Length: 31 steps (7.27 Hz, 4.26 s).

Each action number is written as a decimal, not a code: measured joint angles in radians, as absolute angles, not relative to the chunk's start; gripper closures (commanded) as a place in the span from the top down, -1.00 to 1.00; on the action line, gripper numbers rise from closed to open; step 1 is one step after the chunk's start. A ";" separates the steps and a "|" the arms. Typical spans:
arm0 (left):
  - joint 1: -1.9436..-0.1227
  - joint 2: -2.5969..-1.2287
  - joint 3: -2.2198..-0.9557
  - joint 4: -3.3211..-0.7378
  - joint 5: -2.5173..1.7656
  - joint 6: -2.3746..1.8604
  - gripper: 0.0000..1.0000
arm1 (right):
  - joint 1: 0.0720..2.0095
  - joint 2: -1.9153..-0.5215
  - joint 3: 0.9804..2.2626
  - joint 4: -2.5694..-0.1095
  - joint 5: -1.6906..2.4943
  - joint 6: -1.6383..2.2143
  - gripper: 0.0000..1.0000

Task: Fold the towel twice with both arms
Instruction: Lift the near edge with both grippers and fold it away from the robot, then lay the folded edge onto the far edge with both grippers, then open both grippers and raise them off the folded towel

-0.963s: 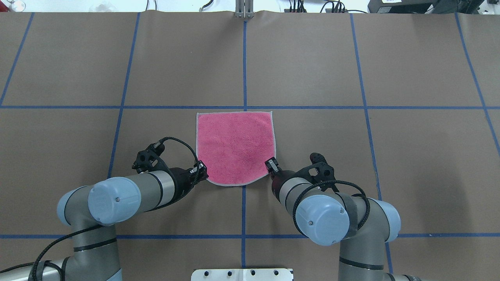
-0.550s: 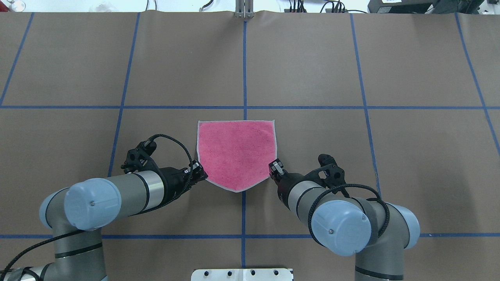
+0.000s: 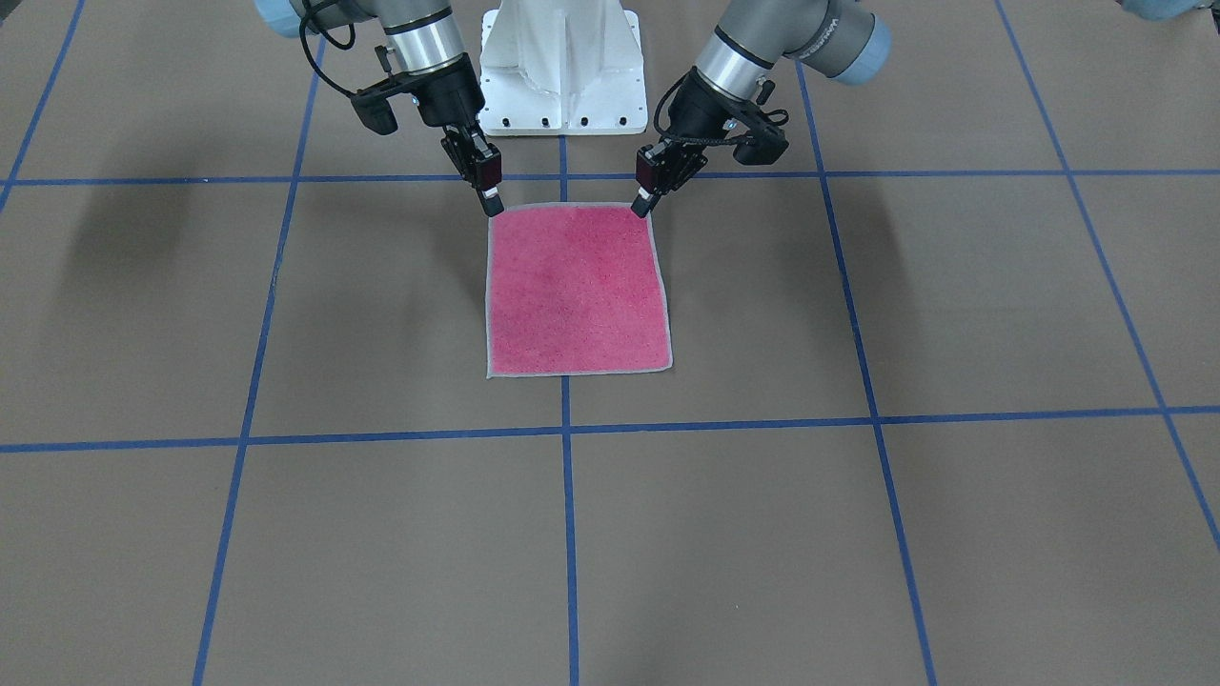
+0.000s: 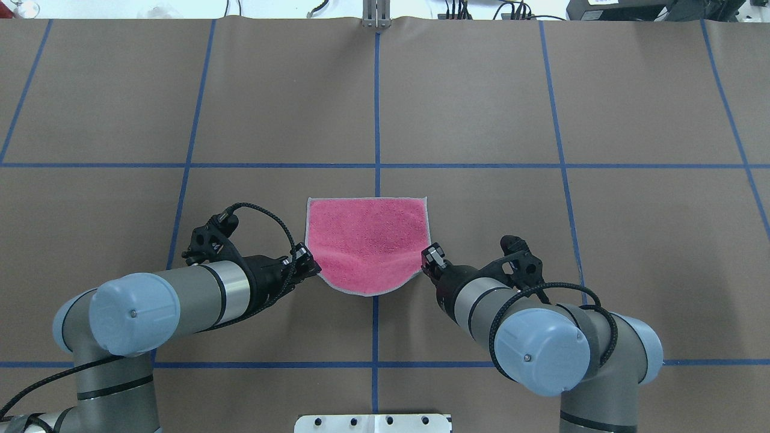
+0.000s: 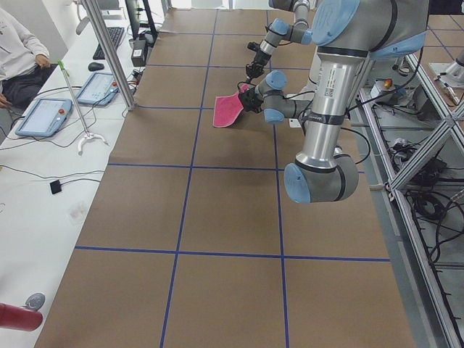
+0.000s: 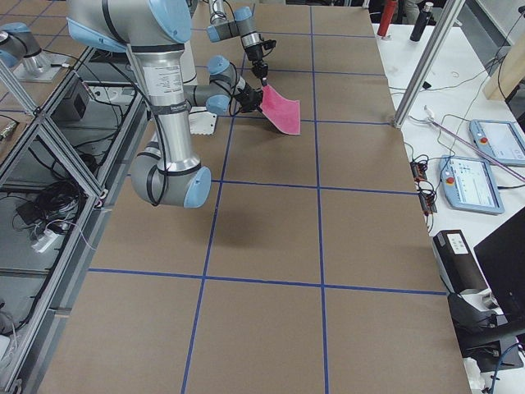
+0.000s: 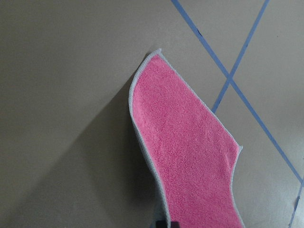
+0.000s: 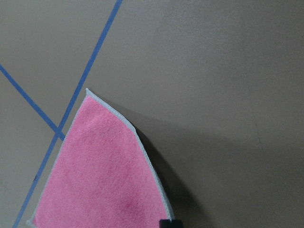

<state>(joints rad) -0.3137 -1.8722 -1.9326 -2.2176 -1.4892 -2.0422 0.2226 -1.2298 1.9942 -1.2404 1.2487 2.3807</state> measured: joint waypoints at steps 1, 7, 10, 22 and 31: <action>-0.323 -1.883 -1.928 -2.194 -1.487 -2.042 -1.00 | 0.248 -1.213 1.961 -1.240 1.249 2.378 -1.00; -0.399 -2.016 -1.757 -2.176 -1.486 -2.038 -1.00 | 0.332 -1.138 1.844 -1.236 1.250 2.357 -1.00; -0.419 -2.017 -1.746 -2.174 -1.486 -2.022 -1.00 | 0.355 -1.112 1.801 -1.235 1.249 2.346 -1.00; -0.448 -2.028 -1.661 -2.187 -1.496 -1.927 1.00 | 0.404 -1.070 1.753 -1.239 1.273 2.172 1.00; -0.473 -2.156 -1.528 -2.190 -1.592 -1.931 1.00 | 0.483 -1.075 1.772 -1.237 1.425 1.985 1.00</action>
<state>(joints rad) -0.4726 -2.1556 -1.5280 -2.1903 -1.5923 -1.9312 0.4829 -1.0750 1.7724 -1.2366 1.4247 1.9848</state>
